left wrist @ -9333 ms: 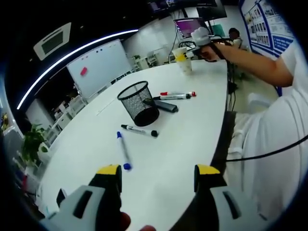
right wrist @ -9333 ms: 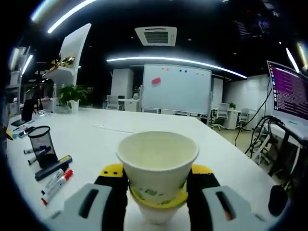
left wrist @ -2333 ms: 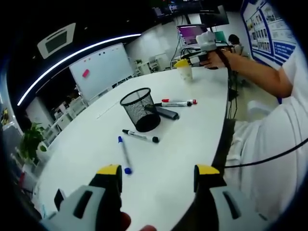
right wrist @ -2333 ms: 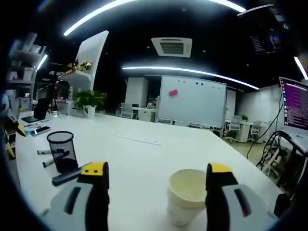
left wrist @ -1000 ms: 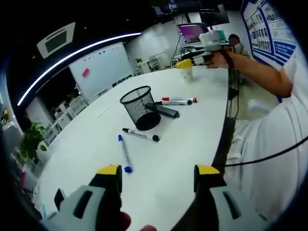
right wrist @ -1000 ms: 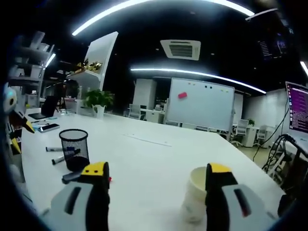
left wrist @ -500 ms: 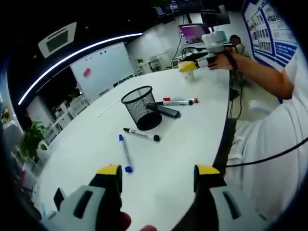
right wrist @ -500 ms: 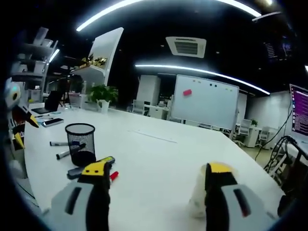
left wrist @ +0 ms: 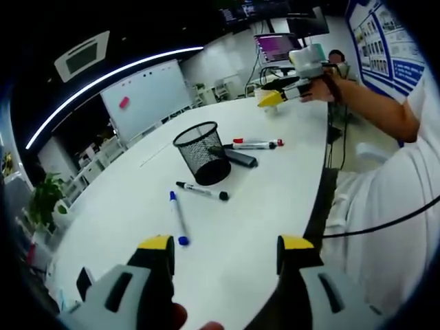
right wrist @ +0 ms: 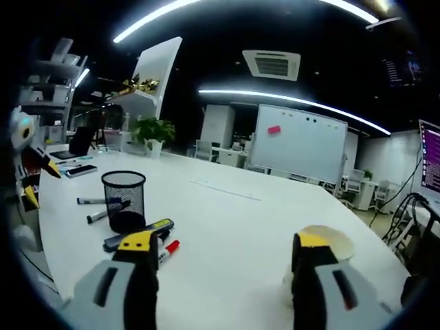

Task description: Place the scattered laser pointers and whiteboard markers into the pen holder and stack the scattered paper cups together

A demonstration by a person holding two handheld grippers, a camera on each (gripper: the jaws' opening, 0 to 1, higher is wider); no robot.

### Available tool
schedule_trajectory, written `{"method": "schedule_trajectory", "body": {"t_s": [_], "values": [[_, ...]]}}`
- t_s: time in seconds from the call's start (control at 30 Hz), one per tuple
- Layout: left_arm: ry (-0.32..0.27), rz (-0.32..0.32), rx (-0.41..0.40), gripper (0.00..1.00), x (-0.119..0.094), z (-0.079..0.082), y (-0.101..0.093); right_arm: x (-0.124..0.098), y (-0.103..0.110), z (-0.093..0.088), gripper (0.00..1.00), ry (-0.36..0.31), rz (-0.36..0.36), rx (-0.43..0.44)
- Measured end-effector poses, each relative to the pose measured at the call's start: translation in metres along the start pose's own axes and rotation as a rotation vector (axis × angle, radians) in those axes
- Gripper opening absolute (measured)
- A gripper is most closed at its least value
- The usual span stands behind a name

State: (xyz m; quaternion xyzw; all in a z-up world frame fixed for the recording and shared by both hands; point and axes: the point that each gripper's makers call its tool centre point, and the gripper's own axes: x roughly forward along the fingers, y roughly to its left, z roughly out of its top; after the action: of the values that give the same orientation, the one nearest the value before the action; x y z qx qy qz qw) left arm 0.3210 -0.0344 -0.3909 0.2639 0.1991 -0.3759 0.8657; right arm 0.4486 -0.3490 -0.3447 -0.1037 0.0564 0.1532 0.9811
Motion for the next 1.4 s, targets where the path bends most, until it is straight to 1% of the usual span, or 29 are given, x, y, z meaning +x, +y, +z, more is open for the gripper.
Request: {"method": "schedule_trajectory", "body": {"t_s": [0.2, 0.33, 0.73, 1.0, 1.17, 1.4], "values": [[0.0, -0.001, 0.001, 0.61, 0.0, 0.0, -0.001, 0.001, 0.003, -0.007, 0.79, 0.014, 0.013, 0.003], [-0.007, 0.007, -0.002, 0.61, -0.001, 0.001, 0.002, 0.0, 0.003, -0.011, 0.79, 0.017, 0.016, 0.008], [-0.003, 0.005, 0.001, 0.61, 0.0, -0.001, 0.005, -0.002, 0.011, -0.014, 0.78, 0.027, 0.036, 0.011], [-0.001, 0.004, 0.002, 0.61, 0.001, 0.0, 0.002, 0.0, 0.015, -0.022, 0.78, 0.046, 0.056, 0.009], [-0.003, 0.004, 0.001, 0.61, 0.001, 0.001, 0.002, 0.0, 0.023, -0.022, 0.78, 0.042, 0.075, 0.006], [-0.006, 0.001, 0.002, 0.61, 0.001, 0.0, 0.003, 0.0, 0.026, -0.026, 0.78, 0.06, 0.085, 0.006]]}}
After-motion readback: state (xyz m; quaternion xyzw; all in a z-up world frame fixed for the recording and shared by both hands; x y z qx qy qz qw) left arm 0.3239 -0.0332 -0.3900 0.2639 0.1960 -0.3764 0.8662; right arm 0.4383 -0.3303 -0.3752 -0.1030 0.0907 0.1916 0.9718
